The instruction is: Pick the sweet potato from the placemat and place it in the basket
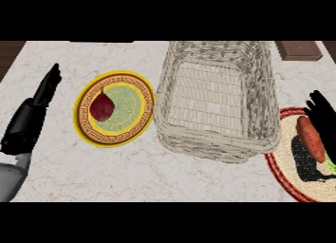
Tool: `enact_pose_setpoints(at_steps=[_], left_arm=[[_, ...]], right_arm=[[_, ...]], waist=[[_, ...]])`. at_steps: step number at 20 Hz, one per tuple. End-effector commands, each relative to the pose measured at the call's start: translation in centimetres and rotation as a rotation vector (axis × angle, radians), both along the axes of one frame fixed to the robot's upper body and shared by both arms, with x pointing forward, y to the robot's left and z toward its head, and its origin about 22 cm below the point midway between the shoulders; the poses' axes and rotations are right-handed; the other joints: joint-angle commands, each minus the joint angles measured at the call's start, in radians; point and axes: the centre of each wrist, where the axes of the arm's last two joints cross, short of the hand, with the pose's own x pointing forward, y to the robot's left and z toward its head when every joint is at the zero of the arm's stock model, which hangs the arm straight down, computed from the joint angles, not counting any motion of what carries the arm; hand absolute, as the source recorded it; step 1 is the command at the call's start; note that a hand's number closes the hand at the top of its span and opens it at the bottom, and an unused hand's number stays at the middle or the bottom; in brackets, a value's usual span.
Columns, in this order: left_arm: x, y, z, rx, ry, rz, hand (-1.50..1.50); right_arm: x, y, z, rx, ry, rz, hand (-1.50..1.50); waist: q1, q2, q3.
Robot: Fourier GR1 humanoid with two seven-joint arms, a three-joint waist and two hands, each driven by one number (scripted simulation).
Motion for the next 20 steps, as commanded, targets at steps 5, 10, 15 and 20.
enact_pose_setpoints(at_steps=[5,10,15,20], left_arm=[[0.6,0.1,0.7,-0.034,0.012,-0.006,0.00],[0.4,-0.4,0.0,-0.069,0.088,0.004,0.00],[-0.8,-1.2,-0.4,-0.086,0.107,-0.005,0.00],[0.3,0.0,0.6,-0.059,0.088,0.002,0.00]], right_arm=[[3.7,5.0,4.6,0.185,-0.240,0.641,1.50],[1.9,9.8,1.9,0.543,-0.279,0.725,1.50],[0.2,10.4,6.8,0.191,-0.415,0.585,-1.50],[2.0,3.5,15.5,-0.378,-0.376,0.494,-1.50]], waist=[[0.043,-0.007,0.012],[-0.007,-0.012,0.009],[-0.006,-0.016,0.007],[-0.015,-0.012,0.003]])
